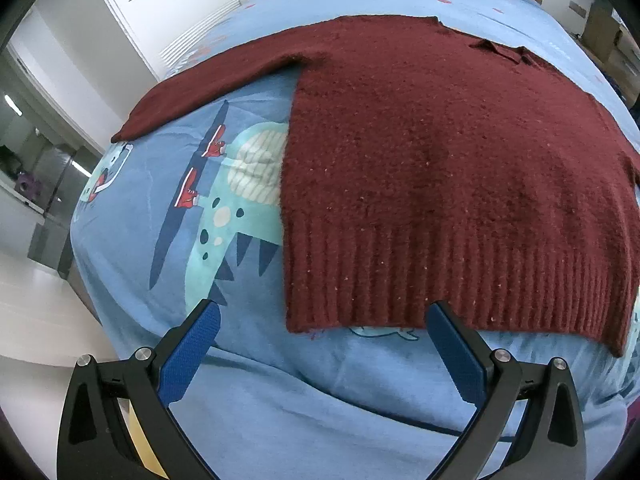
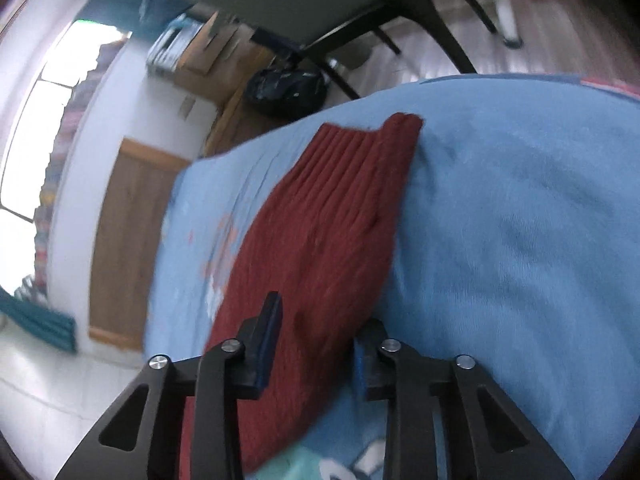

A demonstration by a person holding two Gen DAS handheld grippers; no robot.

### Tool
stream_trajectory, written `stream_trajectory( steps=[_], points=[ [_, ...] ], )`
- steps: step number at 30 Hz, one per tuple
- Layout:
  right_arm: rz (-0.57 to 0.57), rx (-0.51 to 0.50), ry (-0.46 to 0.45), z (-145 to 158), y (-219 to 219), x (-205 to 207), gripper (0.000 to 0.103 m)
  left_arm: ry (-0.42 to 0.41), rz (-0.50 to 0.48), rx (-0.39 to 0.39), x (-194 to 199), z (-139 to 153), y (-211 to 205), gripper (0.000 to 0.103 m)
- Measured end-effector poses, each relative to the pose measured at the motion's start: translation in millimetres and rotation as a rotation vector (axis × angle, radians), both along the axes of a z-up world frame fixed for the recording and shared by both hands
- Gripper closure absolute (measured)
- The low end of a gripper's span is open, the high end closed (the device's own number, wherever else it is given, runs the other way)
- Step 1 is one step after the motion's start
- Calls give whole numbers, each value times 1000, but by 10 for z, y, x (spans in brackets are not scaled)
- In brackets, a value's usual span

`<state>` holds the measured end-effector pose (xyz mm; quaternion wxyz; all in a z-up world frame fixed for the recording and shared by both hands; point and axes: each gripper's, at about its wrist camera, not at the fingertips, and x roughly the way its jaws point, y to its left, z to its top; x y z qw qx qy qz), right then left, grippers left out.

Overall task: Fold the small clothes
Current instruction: 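Grasp the sweater's sleeve cuff with the right gripper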

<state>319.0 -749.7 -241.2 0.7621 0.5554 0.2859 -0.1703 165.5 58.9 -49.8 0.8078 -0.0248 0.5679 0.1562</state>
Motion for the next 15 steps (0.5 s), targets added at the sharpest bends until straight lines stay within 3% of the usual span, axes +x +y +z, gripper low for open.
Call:
stream_trajectory(
  steps=[5,15],
  points=[
    [-9,51,-43,50,-50,84,91,0,2,-3,-13,-25,15,2],
    [120,31,-119,369,281,384,93,-11,29,-35,-34,-42,124,5]
  ],
)
